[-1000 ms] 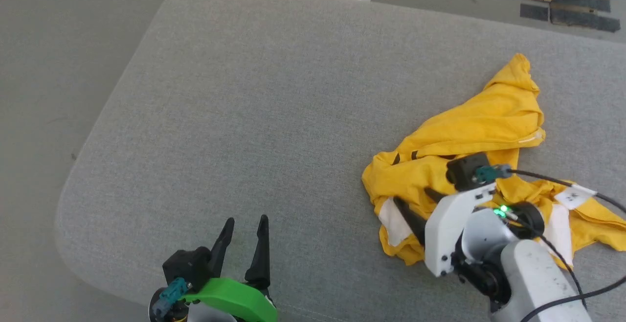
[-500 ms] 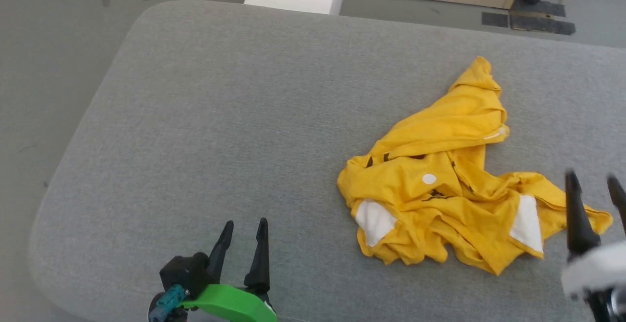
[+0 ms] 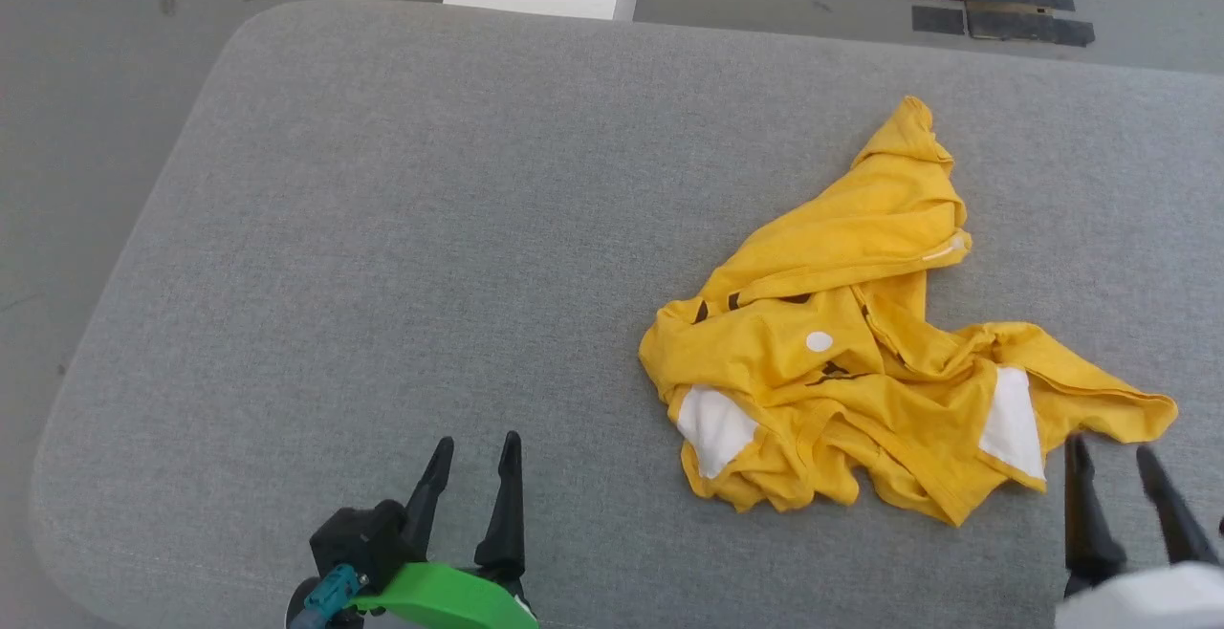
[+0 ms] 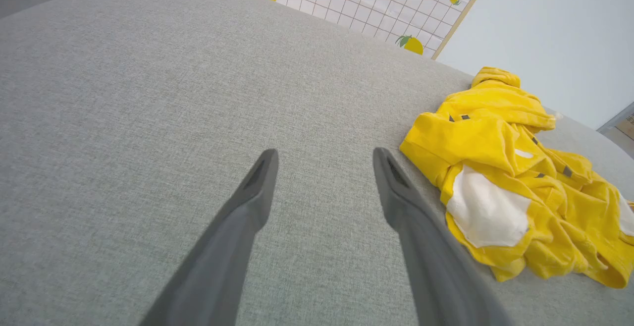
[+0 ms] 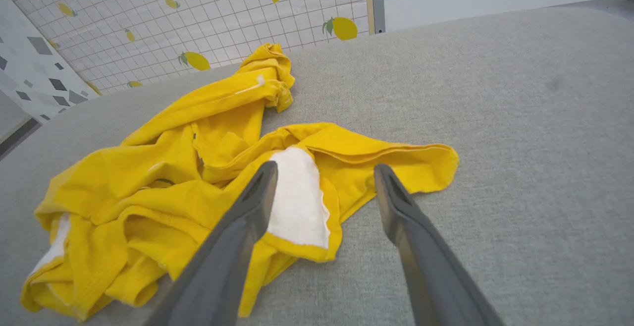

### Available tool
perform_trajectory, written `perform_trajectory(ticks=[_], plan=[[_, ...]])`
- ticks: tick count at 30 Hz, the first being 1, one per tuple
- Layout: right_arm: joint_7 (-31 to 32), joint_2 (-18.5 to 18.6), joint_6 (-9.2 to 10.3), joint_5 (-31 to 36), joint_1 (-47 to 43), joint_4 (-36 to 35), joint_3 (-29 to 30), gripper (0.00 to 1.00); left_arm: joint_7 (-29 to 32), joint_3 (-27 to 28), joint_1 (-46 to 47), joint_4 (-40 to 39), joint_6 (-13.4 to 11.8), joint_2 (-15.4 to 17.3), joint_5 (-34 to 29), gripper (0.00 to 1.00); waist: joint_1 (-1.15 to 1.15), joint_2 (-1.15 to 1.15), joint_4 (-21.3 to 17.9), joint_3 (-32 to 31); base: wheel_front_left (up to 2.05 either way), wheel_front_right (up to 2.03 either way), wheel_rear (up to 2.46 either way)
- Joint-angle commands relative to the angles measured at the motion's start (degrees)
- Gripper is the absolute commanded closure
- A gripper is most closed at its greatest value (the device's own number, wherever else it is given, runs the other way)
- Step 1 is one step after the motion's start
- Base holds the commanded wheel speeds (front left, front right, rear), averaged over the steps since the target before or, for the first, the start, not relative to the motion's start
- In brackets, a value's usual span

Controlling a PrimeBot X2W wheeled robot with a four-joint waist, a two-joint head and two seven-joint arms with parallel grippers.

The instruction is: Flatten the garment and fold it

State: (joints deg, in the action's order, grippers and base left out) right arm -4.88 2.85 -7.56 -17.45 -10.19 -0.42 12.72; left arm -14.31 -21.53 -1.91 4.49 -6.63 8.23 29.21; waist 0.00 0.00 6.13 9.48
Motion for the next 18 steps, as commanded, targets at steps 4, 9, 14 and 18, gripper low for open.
perform_trajectory(ticks=[4, 9, 14, 18], plan=[[7.67, 0.03, 0.08, 5.9, 7.07, -2.74, 2.6, 0.0, -0.53, -0.04, 0.21, -0.27, 0.16, 0.1, -1.08, 0.0, 0.0, 0.0, 0.04, 1.53, 0.0, 0.0, 0.0], [21.14, 2.41, 0.08, 12.43, 12.4, -4.47, 4.07, 0.0, -0.56, -0.2, 1.23, -0.15, 0.43, -0.08, -1.18, 0.0, 0.0, 0.0, 0.39, 3.98, 0.0, 0.0, 0.0], [36.56, 8.99, 0.08, 11.37, 14.34, -4.02, 2.3, 0.0, -0.59, -0.15, 2.4, 0.21, 0.72, -0.42, -1.13, 0.0, 0.0, 0.0, 1.15, 6.25, 0.0, 0.0, 0.0], [41.33, 15.43, 0.08, 7.23, 18.45, -0.32, -1.78, 0.0, -0.63, 0.09, 3.4, 0.81, 1.14, -0.7, -1.23, 0.0, 0.0, 0.0, 1.99, 8.25, 0.0, 0.0, 0.0]])
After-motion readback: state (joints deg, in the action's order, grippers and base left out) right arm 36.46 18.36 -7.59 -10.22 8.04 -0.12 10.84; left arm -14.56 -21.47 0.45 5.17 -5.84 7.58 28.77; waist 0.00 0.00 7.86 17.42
